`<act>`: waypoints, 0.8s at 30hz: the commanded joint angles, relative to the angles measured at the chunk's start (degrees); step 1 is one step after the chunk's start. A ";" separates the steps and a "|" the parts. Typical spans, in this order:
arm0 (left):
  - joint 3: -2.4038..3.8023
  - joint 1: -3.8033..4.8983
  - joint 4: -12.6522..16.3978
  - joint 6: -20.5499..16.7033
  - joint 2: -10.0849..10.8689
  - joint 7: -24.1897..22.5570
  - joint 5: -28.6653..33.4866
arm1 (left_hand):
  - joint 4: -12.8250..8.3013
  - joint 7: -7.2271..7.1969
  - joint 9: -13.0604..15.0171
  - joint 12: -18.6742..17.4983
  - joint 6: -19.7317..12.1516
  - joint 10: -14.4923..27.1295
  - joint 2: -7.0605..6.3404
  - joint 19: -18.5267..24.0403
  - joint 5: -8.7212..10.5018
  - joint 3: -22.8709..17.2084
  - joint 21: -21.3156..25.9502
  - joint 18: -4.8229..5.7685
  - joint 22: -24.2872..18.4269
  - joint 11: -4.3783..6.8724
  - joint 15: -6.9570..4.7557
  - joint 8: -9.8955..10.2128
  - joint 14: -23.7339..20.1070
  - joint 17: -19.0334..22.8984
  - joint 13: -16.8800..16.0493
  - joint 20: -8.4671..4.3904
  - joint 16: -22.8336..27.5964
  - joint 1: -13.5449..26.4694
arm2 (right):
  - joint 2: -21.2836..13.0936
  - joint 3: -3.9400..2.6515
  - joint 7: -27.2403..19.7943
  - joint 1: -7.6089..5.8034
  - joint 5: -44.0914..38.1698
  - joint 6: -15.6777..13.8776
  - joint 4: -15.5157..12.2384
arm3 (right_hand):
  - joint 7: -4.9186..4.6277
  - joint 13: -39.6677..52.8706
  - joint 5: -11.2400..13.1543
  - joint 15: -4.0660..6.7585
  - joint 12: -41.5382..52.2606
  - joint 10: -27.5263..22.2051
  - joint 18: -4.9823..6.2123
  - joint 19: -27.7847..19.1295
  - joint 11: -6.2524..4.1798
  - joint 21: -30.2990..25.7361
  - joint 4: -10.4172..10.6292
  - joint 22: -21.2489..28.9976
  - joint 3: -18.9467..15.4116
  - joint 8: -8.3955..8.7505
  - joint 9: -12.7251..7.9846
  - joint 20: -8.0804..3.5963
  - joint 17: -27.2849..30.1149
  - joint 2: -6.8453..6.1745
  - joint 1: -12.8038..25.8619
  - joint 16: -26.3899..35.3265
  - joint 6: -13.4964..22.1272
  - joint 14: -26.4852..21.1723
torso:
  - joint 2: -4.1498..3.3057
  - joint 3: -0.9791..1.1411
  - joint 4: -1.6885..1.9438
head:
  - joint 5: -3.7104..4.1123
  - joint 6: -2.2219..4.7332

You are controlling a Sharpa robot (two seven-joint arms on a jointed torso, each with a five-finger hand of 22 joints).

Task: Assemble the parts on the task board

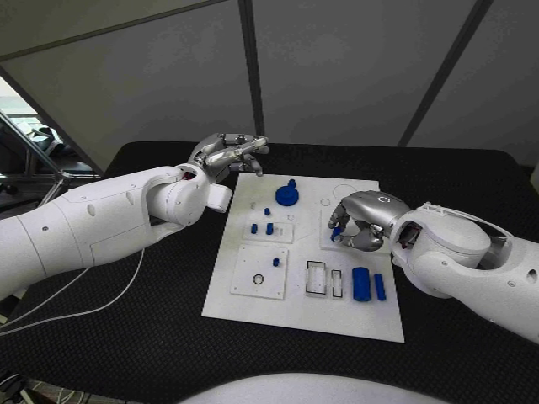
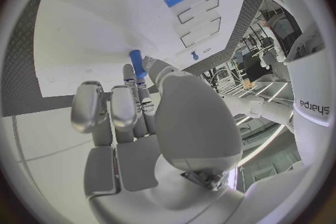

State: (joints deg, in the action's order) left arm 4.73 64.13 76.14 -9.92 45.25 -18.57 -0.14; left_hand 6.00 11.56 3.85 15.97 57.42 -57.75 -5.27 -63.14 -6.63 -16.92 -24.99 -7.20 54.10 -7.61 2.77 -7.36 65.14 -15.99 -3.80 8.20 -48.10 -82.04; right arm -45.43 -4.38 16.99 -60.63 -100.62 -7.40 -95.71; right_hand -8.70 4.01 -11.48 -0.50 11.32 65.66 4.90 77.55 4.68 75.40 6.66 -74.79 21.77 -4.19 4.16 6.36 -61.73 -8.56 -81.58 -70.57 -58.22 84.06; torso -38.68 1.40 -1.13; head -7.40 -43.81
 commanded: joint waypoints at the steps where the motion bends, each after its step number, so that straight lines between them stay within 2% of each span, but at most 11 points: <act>1: 0.05 0.12 0.02 0.65 0.07 -0.10 -0.21 | -0.22 0.01 -0.07 -0.27 -0.56 0.25 -0.31 0.27 -0.09 0.01 0.37 -3.15 -0.06 0.03 0.01 -0.04 -0.40 0.08 0.06 0.09 0.34 -0.45 | 0.03 -0.04 -0.67 -0.10 0.08 -0.69 0.02 | 0.02 0.13 -0.06 0.58 0.37 0.94 -0.63 0.58 -0.13 0.50 -0.14 -0.28 0.60 -0.49 0.18 -0.14 -0.21 0.43 -0.28 -0.50 -0.89 1.38 | 0.00 -0.02 0.00 | -0.05 -0.11; 11: 0.05 0.14 0.08 0.66 0.17 -0.02 -0.21 | -0.24 0.03 -0.07 -0.27 -0.60 0.30 -0.30 0.30 -0.10 -0.02 0.39 -3.14 -0.07 0.01 0.03 -0.05 -0.44 0.10 0.06 0.11 0.35 -0.44 | 0.17 -0.04 -0.03 -0.10 -0.27 1.57 0.24 | 0.59 0.73 -0.13 1.29 0.90 4.13 -0.85 1.23 -0.97 1.38 -1.89 -1.26 2.30 -2.03 0.74 -0.74 -0.72 1.34 -1.90 -1.07 -4.38 1.47 | 0.03 -0.01 0.00 | -0.05 -0.23; 16: 0.05 0.15 0.07 0.64 0.19 0.05 -0.21 | -0.24 0.03 -0.07 -0.27 -0.60 0.30 -0.30 0.30 -0.10 -0.02 0.39 -3.14 -0.07 0.01 0.03 -0.05 -0.44 0.10 0.06 0.11 0.35 -0.44 | 0.49 -0.04 0.29 -0.10 -0.86 2.27 0.52 | 0.85 0.91 0.84 1.51 0.60 4.93 -0.93 1.41 -1.21 1.69 -2.83 -1.60 3.25 -2.28 0.82 -1.01 -0.86 1.86 -2.52 -1.22 -5.23 1.48 | 0.03 0.00 -0.03 | -0.07 -0.29; 24: 0.05 0.16 -0.03 0.78 0.08 0.10 -0.21 | -0.31 -0.02 -0.03 -0.18 -0.53 0.29 -0.09 0.34 -0.12 -0.20 0.43 -3.15 -0.09 0.03 0.04 -0.15 -0.50 0.14 0.03 0.13 0.35 -0.54 | 0.55 -0.03 -0.72 -0.10 -1.14 -1.30 0.37 | 0.59 0.32 1.47 1.15 -1.37 3.23 -0.85 1.01 -0.70 1.32 -2.83 -1.28 3.90 -1.74 0.57 -0.89 -0.35 1.79 -1.59 -0.90 -4.77 1.32 | 0.14 0.01 -0.11 | -0.08 -0.28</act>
State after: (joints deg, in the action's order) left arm 4.73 64.16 76.09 -9.85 45.38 -18.41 -0.17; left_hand 5.84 11.77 3.85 15.97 57.21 -57.76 -5.27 -63.14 -6.63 -17.07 -24.77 -7.20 54.06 -7.61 2.77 -7.36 65.14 -15.90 -3.79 8.21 -48.10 -82.04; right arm -44.86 -4.39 16.95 -60.68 -101.06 -6.84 -95.23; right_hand -7.75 4.37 -10.15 0.73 10.14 69.17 4.89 78.66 3.99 76.93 3.86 -74.94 25.36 -6.27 4.78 5.42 -62.07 -6.74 -83.41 -71.55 -63.19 84.04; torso -38.61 1.38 -1.18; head -7.47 -44.15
